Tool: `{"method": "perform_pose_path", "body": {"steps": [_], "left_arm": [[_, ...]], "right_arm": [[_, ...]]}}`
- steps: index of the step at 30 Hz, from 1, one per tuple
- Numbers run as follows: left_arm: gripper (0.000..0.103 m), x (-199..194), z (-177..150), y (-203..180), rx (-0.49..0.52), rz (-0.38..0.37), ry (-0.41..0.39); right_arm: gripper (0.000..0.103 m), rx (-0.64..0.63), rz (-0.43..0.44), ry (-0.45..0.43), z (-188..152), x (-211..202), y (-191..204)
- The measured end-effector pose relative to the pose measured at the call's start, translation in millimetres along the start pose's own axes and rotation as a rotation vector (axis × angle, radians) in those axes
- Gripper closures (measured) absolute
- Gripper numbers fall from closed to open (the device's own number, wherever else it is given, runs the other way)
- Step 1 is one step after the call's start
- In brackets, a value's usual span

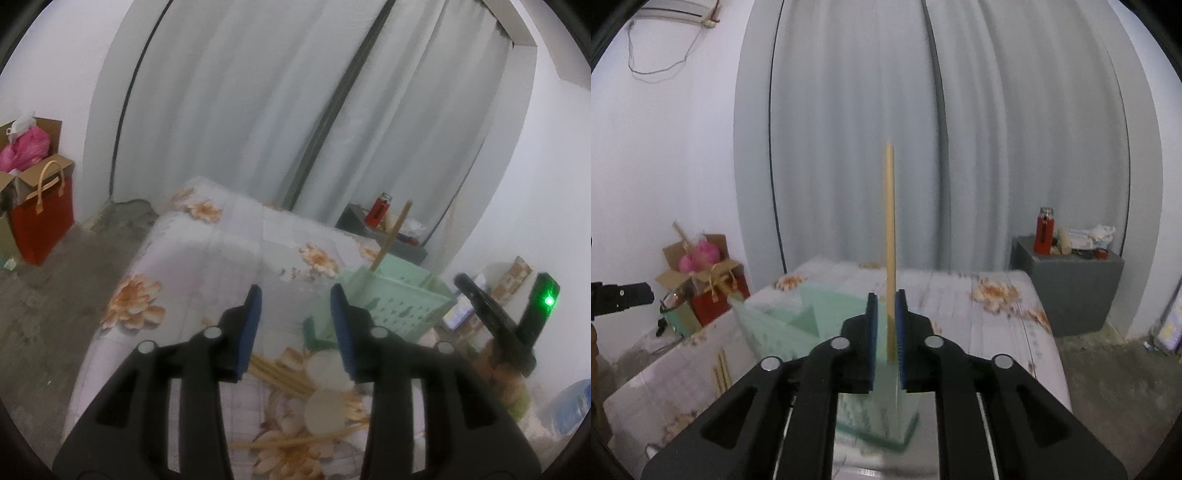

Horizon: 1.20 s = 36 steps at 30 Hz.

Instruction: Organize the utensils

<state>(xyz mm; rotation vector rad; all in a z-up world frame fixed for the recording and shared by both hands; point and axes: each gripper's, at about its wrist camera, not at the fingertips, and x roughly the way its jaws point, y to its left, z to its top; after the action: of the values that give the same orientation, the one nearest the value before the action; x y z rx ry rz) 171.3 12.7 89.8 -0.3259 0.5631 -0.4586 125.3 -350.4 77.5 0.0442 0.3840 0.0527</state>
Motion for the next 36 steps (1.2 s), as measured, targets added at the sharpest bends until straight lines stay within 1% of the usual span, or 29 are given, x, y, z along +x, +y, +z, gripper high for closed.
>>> {"method": "perform_pose_path", "body": {"steps": [5,8,10,11,12,13,16,17,18,21,27,29,31,35,36], "left_arm": [[0.067,-8.7,-8.3,12.8,-0.025,0.027,0.015],[0.067,-15.0,-11.9,18.2,-0.039,0.037,0.014],[0.066,-18.6,-14.5,22.3,-0.049,0.044,0.011],[0.064,-19.3,-15.6,23.8,-0.052,0.045,0.012],[0.063,-20.3,-17.9,26.5,-0.06,0.049,0.017],[0.063,-21.0,-20.7,28.9,-0.067,0.053,0.023],[0.062,-22.7,-30.7,36.1,-0.082,0.066,0.052],[0.061,-23.3,-34.4,38.9,-0.088,0.071,0.065],[0.06,-25.4,-37.6,39.9,-0.094,0.073,0.074],[0.057,-29.1,-47.7,46.8,-0.109,0.081,0.103],[0.056,-31.7,-70.8,55.4,-0.134,0.077,0.172],[0.056,-29.6,-78.0,57.0,-0.159,0.055,0.202],[0.056,-27.4,-83.8,56.0,-0.174,0.035,0.22],[0.057,-20.7,-87.9,46.5,-0.14,0.013,0.244],[0.057,-19.0,-87.8,42.7,-0.119,0.004,0.245]], "right_arm": [[0.088,0.029,-0.008,0.019,-7.4,-15.3,-2.3],[0.088,0.077,-0.002,0.02,-7.0,-24.7,-6.4],[0.082,0.107,0.004,0.022,-7.2,-31.0,-6.9],[0.075,0.119,0.005,0.024,-7.4,-33.2,-7.0],[0.07,0.134,0.008,0.028,-9.4,-36.2,-6.7],[0.068,0.145,0.012,0.033,-10.7,-39.2,-5.4],[0.06,0.169,0.029,0.067,-18.3,-46.8,0.5],[0.055,0.176,0.038,0.081,-21.5,-49.5,3.4],[0.051,0.18,0.05,0.099,-25.3,-52.2,7.3],[0.043,0.186,0.088,0.161,-39.1,-58.8,23.3],[0.042,0.179,0.131,0.297,-77.4,-61.1,59.9],[0.042,0.184,0.141,0.331,-89.9,-60.6,70.2],[0.042,0.194,0.15,0.349,-95.9,-58.4,74.3],[0.042,0.205,0.167,0.369,-98.6,-56.1,78.8],[0.042,0.203,0.168,0.366,-97.6,-56.1,79.2]]}}
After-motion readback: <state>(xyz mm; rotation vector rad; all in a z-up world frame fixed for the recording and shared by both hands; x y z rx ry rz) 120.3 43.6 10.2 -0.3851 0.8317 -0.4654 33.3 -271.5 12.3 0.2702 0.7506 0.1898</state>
